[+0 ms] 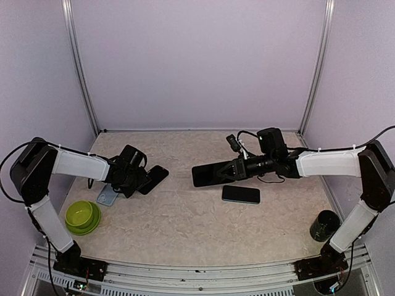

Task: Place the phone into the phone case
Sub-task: Place the phone case at the center of the board.

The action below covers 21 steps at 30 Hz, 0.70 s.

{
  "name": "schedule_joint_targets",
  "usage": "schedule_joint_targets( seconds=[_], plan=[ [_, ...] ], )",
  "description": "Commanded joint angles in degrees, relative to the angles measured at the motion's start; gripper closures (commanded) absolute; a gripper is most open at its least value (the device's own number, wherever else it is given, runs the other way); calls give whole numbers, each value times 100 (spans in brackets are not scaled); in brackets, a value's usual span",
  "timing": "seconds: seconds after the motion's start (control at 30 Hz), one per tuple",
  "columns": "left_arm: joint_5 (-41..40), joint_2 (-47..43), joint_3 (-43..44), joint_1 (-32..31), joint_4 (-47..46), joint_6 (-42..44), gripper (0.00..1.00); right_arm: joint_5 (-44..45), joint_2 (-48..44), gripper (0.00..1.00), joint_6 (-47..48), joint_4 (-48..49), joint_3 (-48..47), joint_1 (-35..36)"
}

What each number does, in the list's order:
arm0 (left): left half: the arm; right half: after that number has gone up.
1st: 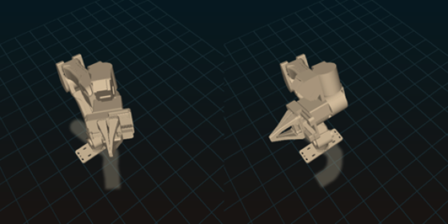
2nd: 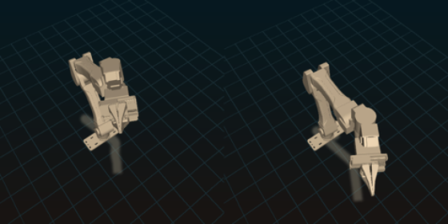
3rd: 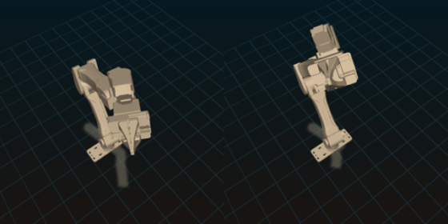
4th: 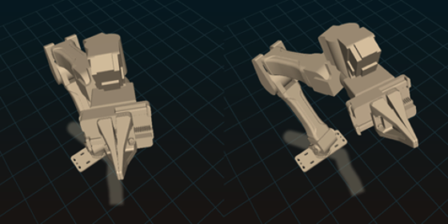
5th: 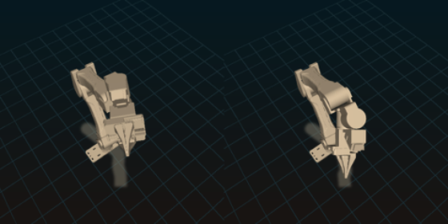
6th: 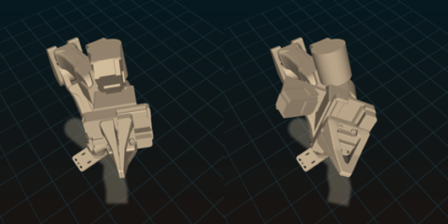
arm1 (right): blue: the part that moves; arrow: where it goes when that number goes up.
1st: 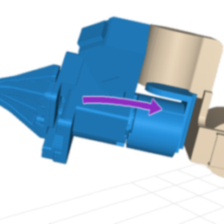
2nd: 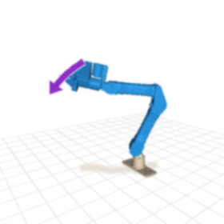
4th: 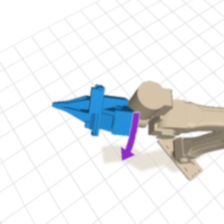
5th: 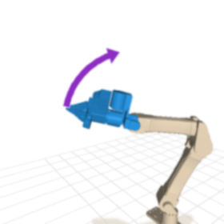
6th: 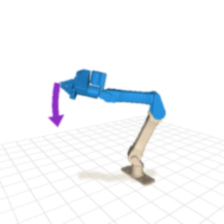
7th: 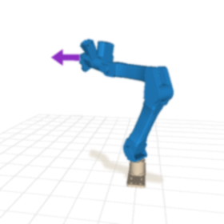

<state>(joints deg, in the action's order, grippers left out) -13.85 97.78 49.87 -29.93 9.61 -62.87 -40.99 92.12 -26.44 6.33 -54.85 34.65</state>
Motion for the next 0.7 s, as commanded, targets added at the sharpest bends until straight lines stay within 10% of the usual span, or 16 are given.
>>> schedule_joint_targets(
  seconds=[0.0, 0.67],
  plan=[
    [-48, 339, 289, 23, 579, -34, 26, -25, 8, 100, 115, 104, -243, -42],
    [19, 957, 546, -13, 796, 94, 54, -18, 48, 100, 160, 46, -345, -44]
  ],
)
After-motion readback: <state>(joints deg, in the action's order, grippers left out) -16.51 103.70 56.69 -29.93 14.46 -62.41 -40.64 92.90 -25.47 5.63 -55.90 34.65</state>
